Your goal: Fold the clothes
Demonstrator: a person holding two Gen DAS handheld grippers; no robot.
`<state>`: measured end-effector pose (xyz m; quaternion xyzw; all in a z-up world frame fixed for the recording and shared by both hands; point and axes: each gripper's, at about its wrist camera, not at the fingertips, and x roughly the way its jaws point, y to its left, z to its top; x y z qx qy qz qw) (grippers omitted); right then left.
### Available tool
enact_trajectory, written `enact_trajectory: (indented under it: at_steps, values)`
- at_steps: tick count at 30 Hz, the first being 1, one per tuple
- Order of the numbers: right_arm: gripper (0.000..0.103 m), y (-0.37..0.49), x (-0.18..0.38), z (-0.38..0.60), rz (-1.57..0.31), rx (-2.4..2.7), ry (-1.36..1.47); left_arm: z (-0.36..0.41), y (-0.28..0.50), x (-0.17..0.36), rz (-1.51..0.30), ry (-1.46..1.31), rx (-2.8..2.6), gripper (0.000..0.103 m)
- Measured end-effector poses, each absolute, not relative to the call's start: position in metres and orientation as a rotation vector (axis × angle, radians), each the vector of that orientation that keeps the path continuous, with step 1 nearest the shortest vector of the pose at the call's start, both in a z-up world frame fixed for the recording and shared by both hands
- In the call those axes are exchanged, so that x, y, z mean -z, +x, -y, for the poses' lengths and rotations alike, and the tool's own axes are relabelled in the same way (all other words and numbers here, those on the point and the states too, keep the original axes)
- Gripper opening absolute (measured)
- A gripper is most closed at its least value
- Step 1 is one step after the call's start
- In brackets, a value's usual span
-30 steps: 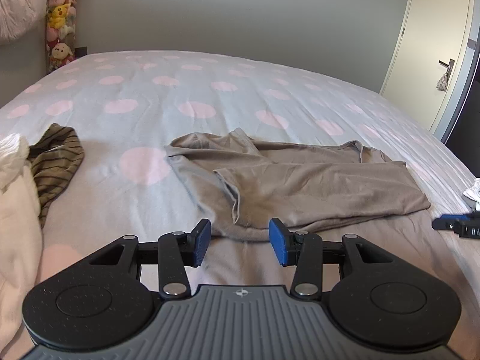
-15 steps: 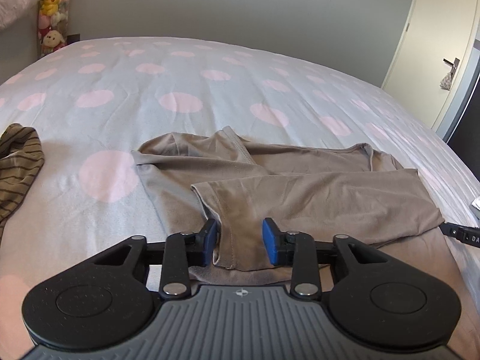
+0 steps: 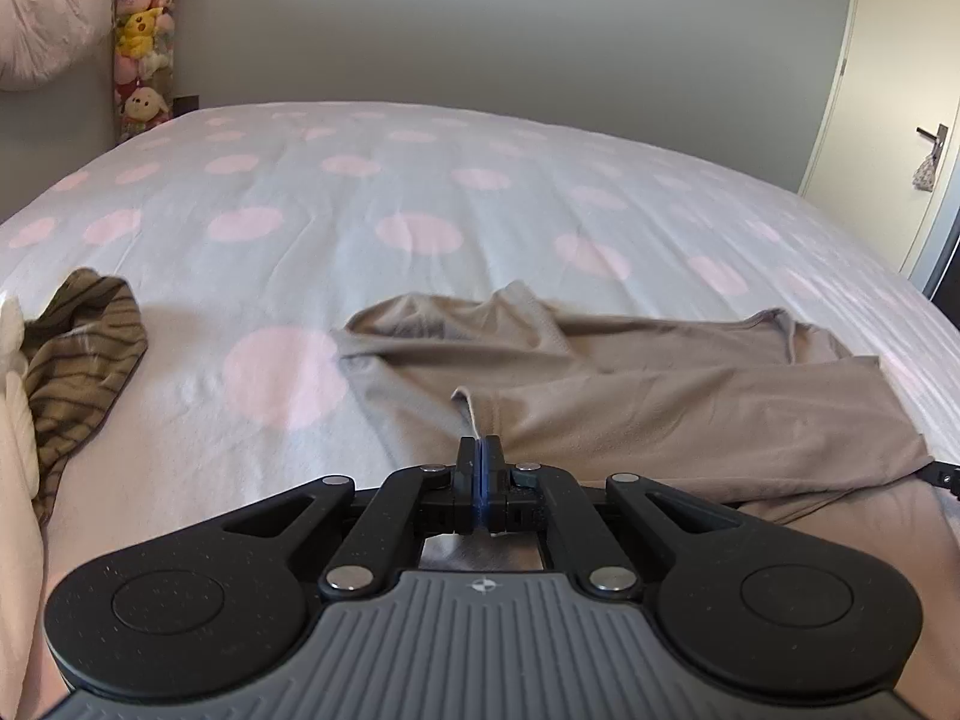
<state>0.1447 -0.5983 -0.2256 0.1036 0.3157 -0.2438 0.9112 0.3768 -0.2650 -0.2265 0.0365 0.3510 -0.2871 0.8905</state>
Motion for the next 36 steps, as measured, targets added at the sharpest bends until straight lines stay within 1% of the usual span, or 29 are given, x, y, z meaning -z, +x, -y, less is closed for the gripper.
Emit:
enact_trajectory:
  at_steps: [12, 14, 15, 16, 17, 18, 19, 21, 22, 30, 36]
  values:
    - [0.009, 0.139, 0.23, 0.601, -0.637, 0.484, 0.229, 0.263, 0.376, 0.235, -0.786, 0.104, 0.622, 0.0]
    - [0.011, 0.135, 0.229, 0.602, -0.629, 0.481, 0.253, 0.261, 0.371, 0.232, -0.783, 0.108, 0.63, 0.007]
    - [0.011, 0.132, 0.228, 0.604, -0.628, 0.481, 0.273, 0.259, 0.367, 0.23, -0.788, 0.11, 0.633, 0.016]
    - [0.014, 0.129, 0.227, 0.605, -0.628, 0.481, 0.293, 0.256, 0.364, 0.228, -0.792, 0.111, 0.637, 0.023]
    - [0.016, 0.127, 0.226, 0.605, -0.635, 0.478, 0.311, 0.254, 0.359, 0.227, -0.803, 0.111, 0.639, 0.025]
    - [0.023, 0.125, 0.226, 0.606, -0.652, 0.469, 0.329, 0.25, 0.355, 0.226, -0.818, 0.111, 0.64, 0.03]
    - [0.027, 0.123, 0.226, 0.606, -0.669, 0.46, 0.346, 0.247, 0.351, 0.226, -0.841, 0.116, 0.639, 0.034]
    - [0.03, 0.12, 0.222, 0.604, -0.704, 0.45, 0.364, 0.242, 0.345, 0.227, -0.899, 0.129, 0.634, 0.04]
    - [0.033, 0.118, 0.22, 0.603, -0.722, 0.445, 0.372, 0.24, 0.342, 0.226, -0.919, 0.137, 0.631, 0.04]
    - [0.035, 0.083, 0.195, 0.565, -0.88, 0.305, 0.313, 0.219, 0.277, 0.221, -1.036, 0.213, 0.683, 0.04]
    - [0.034, 0.049, 0.181, 0.502, -1.008, 0.076, 0.177, 0.232, 0.214, 0.22, -1.043, 0.47, 0.836, 0.04]
